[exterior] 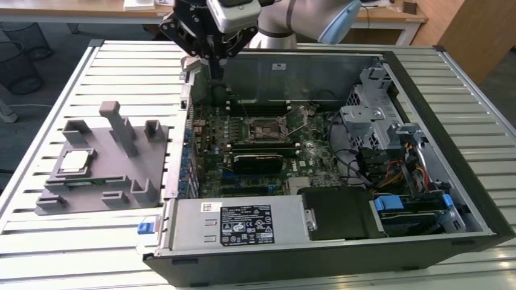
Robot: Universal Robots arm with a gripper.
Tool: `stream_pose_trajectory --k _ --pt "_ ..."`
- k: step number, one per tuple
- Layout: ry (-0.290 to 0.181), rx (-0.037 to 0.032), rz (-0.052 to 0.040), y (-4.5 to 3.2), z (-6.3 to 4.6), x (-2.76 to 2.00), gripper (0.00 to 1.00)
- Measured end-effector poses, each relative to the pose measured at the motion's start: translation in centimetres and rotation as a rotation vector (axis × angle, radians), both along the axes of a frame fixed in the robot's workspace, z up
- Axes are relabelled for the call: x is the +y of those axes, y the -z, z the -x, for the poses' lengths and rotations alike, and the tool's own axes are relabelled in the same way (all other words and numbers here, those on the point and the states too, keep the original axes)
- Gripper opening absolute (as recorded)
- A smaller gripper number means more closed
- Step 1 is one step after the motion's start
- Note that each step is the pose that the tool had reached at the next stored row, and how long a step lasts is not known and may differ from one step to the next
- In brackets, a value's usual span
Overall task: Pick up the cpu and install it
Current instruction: 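Reach for the cpu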
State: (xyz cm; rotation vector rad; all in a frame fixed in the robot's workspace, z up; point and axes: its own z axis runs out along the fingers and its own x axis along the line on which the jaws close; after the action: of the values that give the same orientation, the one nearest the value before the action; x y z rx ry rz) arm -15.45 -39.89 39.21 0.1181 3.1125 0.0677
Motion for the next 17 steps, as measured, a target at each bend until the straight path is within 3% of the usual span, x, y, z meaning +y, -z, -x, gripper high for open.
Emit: stream_pose_trajectory --k 17 --pt "0.0 0.0001 0.0002 0.18 1.8 0.0 0.11"
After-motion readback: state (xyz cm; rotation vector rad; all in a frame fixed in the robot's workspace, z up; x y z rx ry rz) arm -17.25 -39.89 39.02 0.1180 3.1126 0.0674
